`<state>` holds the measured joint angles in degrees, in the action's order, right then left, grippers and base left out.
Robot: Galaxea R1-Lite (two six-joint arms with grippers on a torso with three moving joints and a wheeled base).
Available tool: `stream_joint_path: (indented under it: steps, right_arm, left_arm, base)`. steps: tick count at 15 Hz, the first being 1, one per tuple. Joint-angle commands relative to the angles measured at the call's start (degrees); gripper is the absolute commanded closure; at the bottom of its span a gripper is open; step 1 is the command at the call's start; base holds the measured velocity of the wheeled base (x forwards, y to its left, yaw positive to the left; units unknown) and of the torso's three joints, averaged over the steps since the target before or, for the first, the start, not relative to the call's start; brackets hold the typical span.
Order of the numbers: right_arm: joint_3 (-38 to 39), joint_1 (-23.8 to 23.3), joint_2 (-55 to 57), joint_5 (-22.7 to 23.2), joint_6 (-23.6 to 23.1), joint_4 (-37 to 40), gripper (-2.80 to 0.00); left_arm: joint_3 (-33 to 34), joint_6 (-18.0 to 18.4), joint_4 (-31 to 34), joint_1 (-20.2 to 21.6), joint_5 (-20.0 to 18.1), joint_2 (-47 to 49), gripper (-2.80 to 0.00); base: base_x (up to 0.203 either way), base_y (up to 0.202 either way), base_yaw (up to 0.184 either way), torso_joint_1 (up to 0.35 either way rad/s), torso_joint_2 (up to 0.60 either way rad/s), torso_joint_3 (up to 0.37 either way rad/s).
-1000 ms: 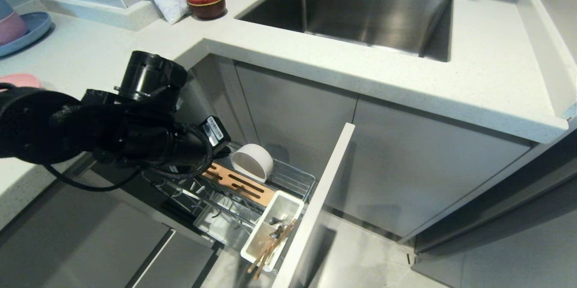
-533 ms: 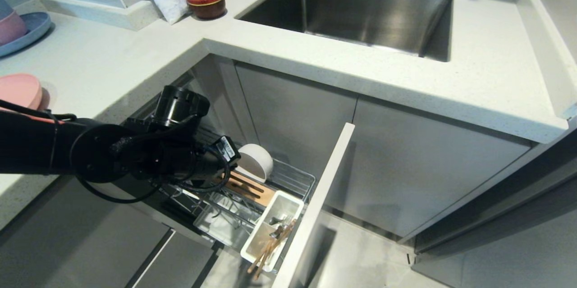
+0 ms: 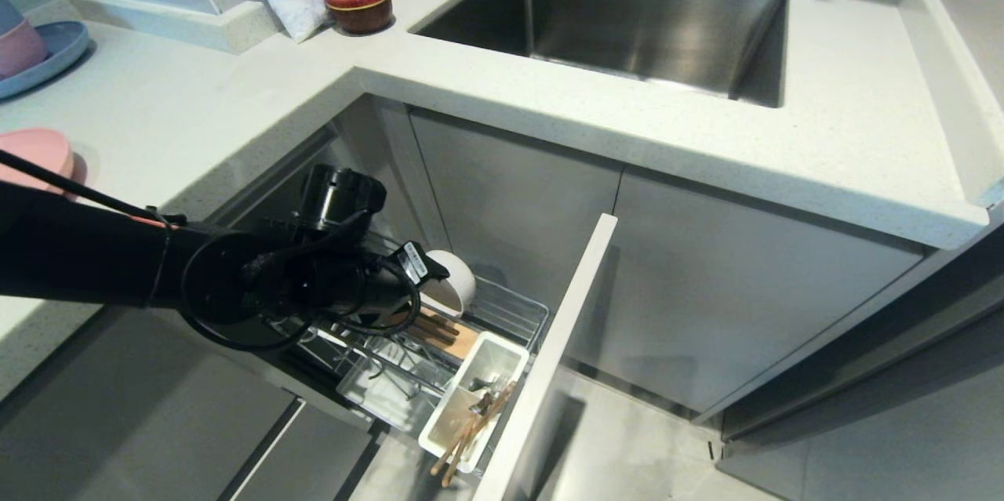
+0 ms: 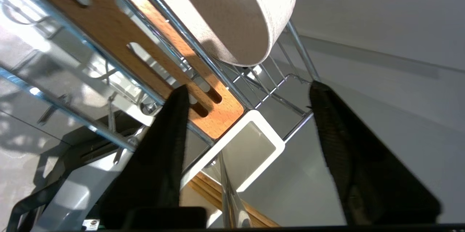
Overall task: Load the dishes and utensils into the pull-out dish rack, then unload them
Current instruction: Take the bowl out of the cupboard
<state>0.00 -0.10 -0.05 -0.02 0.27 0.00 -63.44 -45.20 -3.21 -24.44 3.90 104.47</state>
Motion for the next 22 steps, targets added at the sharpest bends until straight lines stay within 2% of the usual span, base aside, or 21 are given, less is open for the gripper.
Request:
stream_joint_path:
  steps: [1, 7, 9, 18, 19, 22]
  right_arm:
    - [0.1, 0.0, -0.2, 0.0, 0.0, 0.0, 0.00]
    - [0.1, 0.0, -0.2, 0.0, 0.0, 0.0, 0.00]
    - [0.1, 0.0, -0.2, 0.0, 0.0, 0.0, 0.00]
    - [0.1, 0.0, -0.2, 0.0, 0.0, 0.0, 0.00]
    - [0.1, 0.0, -0.2, 0.0, 0.0, 0.0, 0.00]
    - [0.1, 0.0, -0.2, 0.0, 0.0, 0.0, 0.00]
  left_arm:
    - [-0.2, 0.2, -1.7, 0.0, -0.1, 3.1, -2.80]
    - [-2.4, 0.7, -7.4, 0.2, -0.2, 7.1, -2.80]
    - [-3.3, 2.4, -9.3, 0.2, -0.1, 8.2, -2.80]
    - [-3.9, 2.7, -11.0, 0.2, -0.2, 9.4, -2.80]
    - [-3.9, 2.7, -10.9, 0.2, -0.2, 9.4, 0.00]
    - [-4.0, 2.7, -10.9, 0.2, -0.2, 9.2, 0.00]
  base:
    - [0.000, 0.000, 0.000, 0.000, 0.00, 0.000]
    - [0.000, 0.000, 0.000, 0.000, 0.00, 0.000]
    - [0.000, 0.000, 0.000, 0.000, 0.00, 0.000]
    - [0.000, 0.000, 0.000, 0.000, 0.00, 0.000]
    - [0.000, 0.000, 0.000, 0.000, 0.00, 0.000]
    - [0.000, 0.000, 0.000, 0.000, 0.00, 0.000]
